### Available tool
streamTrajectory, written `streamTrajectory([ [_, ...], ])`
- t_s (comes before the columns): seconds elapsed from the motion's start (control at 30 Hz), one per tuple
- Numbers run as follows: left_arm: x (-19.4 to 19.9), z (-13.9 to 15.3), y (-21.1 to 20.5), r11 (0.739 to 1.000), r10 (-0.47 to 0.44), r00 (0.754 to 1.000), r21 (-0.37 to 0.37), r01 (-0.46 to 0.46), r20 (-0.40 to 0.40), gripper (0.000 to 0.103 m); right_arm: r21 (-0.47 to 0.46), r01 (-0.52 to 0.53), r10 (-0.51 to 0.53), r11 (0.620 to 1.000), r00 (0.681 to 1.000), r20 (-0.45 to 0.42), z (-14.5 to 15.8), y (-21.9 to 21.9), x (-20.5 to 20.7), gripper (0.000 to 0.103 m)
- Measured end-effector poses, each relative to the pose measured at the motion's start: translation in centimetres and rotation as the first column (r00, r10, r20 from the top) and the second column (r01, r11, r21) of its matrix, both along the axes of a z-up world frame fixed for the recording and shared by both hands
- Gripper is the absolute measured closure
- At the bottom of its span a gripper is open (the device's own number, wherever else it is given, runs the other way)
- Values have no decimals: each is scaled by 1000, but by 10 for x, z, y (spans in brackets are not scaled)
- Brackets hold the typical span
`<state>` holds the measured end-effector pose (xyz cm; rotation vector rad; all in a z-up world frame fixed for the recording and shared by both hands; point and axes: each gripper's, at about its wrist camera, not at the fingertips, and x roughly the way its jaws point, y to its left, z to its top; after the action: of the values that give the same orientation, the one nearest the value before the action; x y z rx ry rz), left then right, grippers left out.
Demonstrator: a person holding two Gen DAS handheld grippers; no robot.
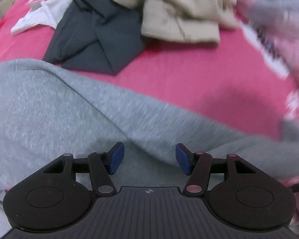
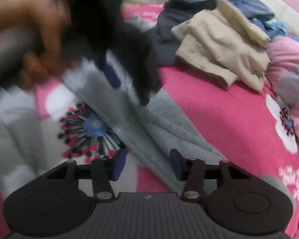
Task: Fold clothes
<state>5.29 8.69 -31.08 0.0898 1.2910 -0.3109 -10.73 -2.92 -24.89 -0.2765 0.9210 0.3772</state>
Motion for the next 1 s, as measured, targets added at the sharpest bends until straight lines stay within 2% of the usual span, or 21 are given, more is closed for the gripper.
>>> streamTrajectory([
  [0.1, -3, -6, 4, 1000, 13, 1000, -2, -13, -5, 46, 32, 109, -110, 994, 994, 24, 30, -55, 11, 48],
  [0.17, -4, -7, 9, 999, 32, 999, -20, -32, -10, 45, 41, 247, -248, 968, 969, 15, 45, -106, 33, 47],
  [0.2, -3, -8, 10, 999, 35, 999, -21, -36, -11, 45, 50, 339, -339, 940, 941, -7, 48, -133, 48, 47],
  [0.23, -2, -8, 11, 999, 39, 999, -23, -40, -13, 45, 64, 436, -434, 898, 900, -43, 47, -160, 64, 47],
  [0.3, -2, -9, 11, 999, 36, 999, -19, -36, -9, 45, 91, 597, -581, 797, 800, -153, 37, -206, 93, 45],
  [0.33, -3, -9, 10, 999, 30, 1000, -13, -30, -5, 45, 107, 631, -600, 768, 769, -220, 29, -221, 105, 45],
  [0.4, -4, -8, 8, 1000, 7, 1000, 3, -7, 10, 44, 116, 649, -570, 752, 728, -383, 6, -236, 125, 46],
  [0.47, -5, -7, 7, 1000, -2, 1000, 9, 2, 16, 44, 105, 629, -499, 770, 697, -515, -16, -236, 137, 47],
  [0.5, -5, -7, 7, 1000, -4, 1000, 10, 4, 18, 44, 82, 618, -481, 782, 681, -551, -24, -234, 137, 51],
  [0.53, -5, -7, 8, 1000, -5, 1000, 10, 5, 19, 44, 58, 596, -465, 801, 680, -567, -28, -229, 137, 55],
  [0.57, -4, -7, 8, 1000, -2, 1000, 7, 1, 18, 44, 41, 560, -445, 827, 698, -560, -27, -223, 134, 66],
  [0.6, -4, -7, 9, 1000, 2, 1000, 5, -2, 16, 44, 32, 528, -424, 849, 716, -554, -26, -219, 130, 85],
  [0.63, -4, -7, 9, 1000, 3, 1000, 4, -3, 16, 44, 41, 512, -413, 858, 734, -539, -19, -217, 126, 91],
  [0.7, -3, -6, 9, 1000, 8, 1000, 1, -8, 15, 44, 65, 514, -431, 855, 776, -461, 2, -218, 114, 92],
  [0.77, -1, -3, 9, 1000, 24, 1000, -14, -24, 16, 44, 90, 520, -477, 849, 829, -293, 34, -222, 100, 93],
  [0.8, 0, -1, 11, 999, 40, 999, -34, -39, 20, 43, 109, 539, -511, 835, 834, -207, 49, -227, 93, 92],
  [0.87, 7, 6, 14, 993, 83, 996, -83, -80, 36, 42, 140, 573, -572, 808, 819, -52, 69, -234, 82, 92],
  [0.93, 16, 10, 14, 988, 121, 991, -106, -115, 57, 39, 127, 602, -612, 789, 789, 62, 70, -238, 78, 91],
  [1.0, 26, 10, 8, 988, 137, 987, -89, -129, 81, 38, 107, 616, -625, 780, 769, 133, 56, -240, 82, 90],
])
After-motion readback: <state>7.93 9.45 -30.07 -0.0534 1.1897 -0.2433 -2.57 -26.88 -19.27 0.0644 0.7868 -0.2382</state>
